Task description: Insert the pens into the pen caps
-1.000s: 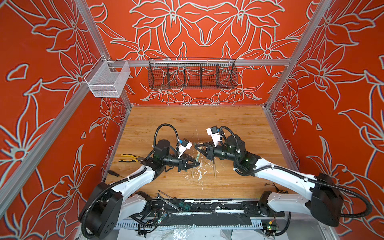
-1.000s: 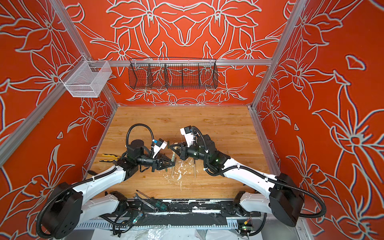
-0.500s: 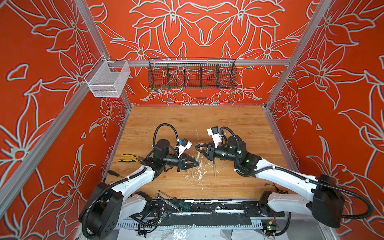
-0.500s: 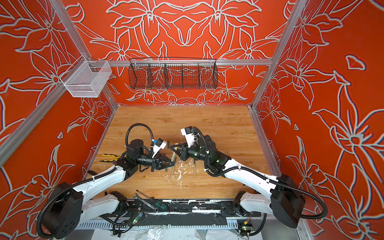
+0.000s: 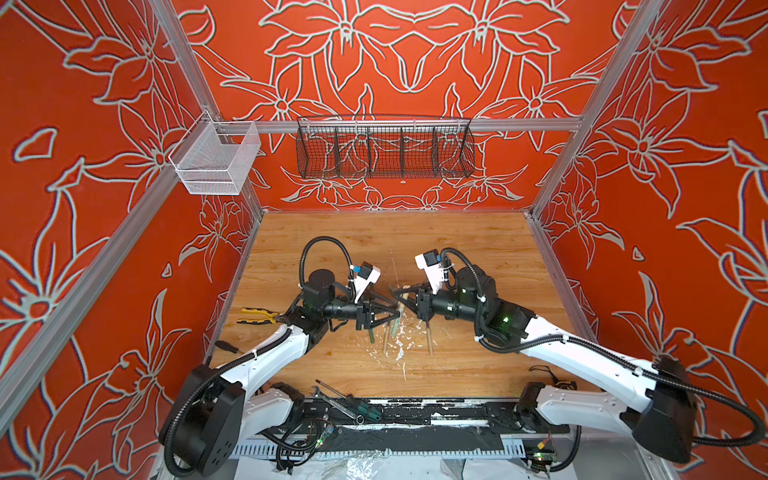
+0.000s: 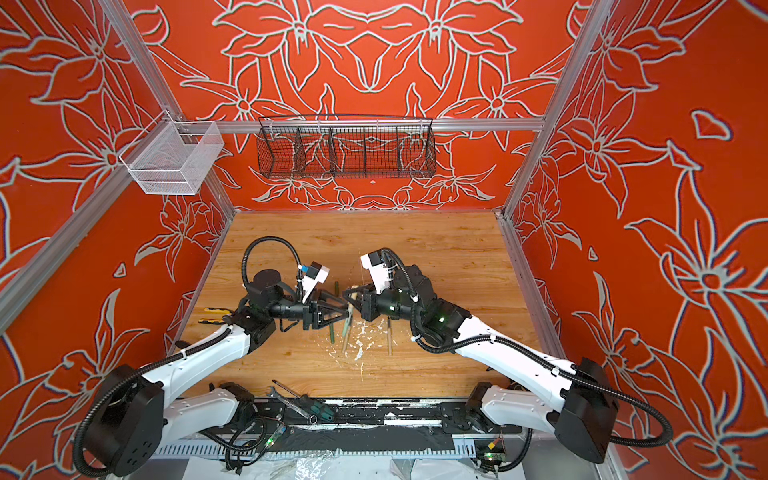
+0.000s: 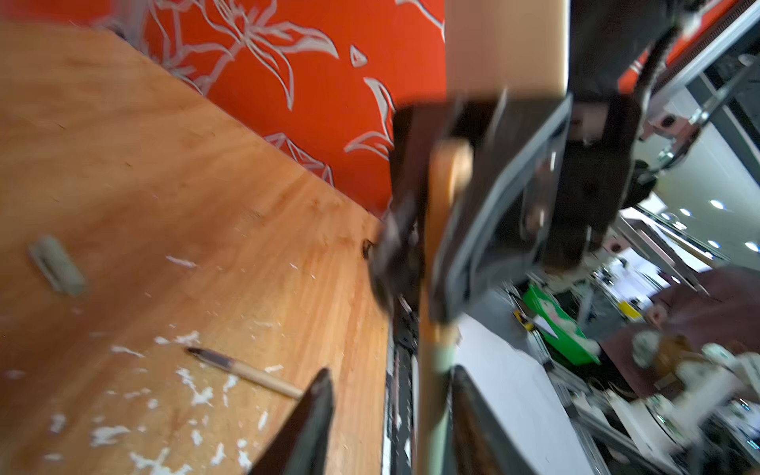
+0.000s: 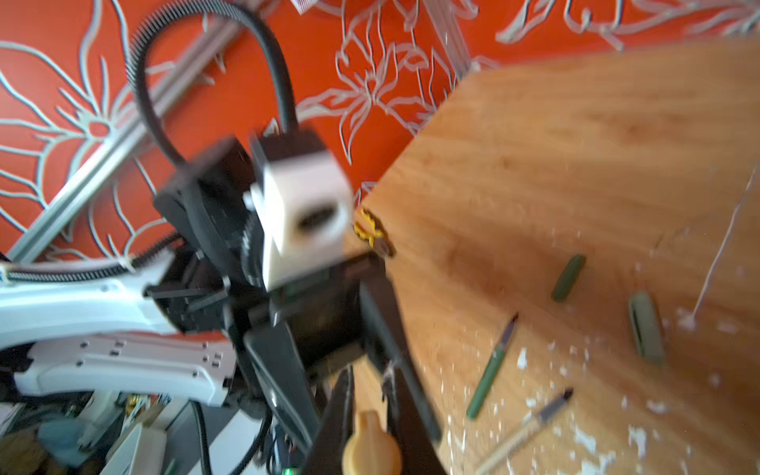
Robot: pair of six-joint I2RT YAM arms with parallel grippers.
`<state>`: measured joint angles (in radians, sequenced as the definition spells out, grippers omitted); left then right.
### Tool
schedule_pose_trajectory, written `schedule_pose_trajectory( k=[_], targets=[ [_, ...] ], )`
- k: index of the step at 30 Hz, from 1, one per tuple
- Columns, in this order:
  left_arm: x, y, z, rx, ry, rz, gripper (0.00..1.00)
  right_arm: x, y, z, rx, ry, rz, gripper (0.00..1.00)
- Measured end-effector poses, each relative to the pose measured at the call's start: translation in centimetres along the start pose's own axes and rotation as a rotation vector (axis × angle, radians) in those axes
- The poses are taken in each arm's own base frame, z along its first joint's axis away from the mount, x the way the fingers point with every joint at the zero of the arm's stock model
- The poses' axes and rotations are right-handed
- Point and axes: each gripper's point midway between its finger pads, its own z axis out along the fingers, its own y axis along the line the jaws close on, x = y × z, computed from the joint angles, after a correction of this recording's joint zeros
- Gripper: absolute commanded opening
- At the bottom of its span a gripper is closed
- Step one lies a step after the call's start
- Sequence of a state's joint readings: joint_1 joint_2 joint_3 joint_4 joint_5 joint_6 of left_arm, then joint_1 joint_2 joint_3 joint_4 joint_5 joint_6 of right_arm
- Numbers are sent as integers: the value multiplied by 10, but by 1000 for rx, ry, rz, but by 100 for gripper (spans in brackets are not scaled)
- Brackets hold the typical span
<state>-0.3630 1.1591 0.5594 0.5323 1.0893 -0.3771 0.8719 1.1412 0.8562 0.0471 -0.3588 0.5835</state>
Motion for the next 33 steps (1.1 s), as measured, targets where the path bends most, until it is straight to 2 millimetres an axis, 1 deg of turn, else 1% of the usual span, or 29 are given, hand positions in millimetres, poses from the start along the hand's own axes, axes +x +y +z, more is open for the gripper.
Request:
schedule_pose_trajectory(
  k=[1, 3, 5, 7, 11, 12, 15, 17, 18, 23, 26, 29, 33],
  targets=[
    [-8, 5, -1, -31, -26, 7, 99, 6, -2, -1, 7, 28, 8, 0],
    [-24, 11, -4, -78, -66, 23, 97, 16, -16, -10, 59, 76, 23, 0],
    [-34, 15, -5, -116, -91, 32, 97, 17, -31, -24, 121, 95, 40, 0],
    [-40, 20, -7, -162, -107, 30, 97, 7, -50, -46, 192, 74, 59, 0],
    [-52, 30, -12, -264, -127, 25, 97, -25, -86, -98, 358, 3, 89, 0],
    [-55, 32, -14, -289, -134, 27, 97, -30, -93, -109, 401, 1, 91, 0],
    [-59, 35, -20, -345, -147, 29, 97, -37, -111, -132, 510, 28, 99, 0],
    [-59, 37, -23, -376, -148, 23, 97, -37, -128, -146, 604, 71, 108, 0],
    [-59, 38, -24, -387, -147, 19, 97, -35, -136, -151, 642, 93, 115, 0],
    [-59, 39, -29, -434, -140, 16, 97, -17, -193, -188, 886, 219, 186, 0],
    [-61, 37, -33, -452, -148, 27, 97, -11, -218, -209, 991, 271, 225, 0],
    [-61, 39, -35, -468, -150, 29, 97, -9, -235, -226, 1068, 302, 251, 0],
    [-60, 44, -34, -484, -137, 10, 97, -17, -251, -237, 1138, 303, 262, 0]
  ],
)
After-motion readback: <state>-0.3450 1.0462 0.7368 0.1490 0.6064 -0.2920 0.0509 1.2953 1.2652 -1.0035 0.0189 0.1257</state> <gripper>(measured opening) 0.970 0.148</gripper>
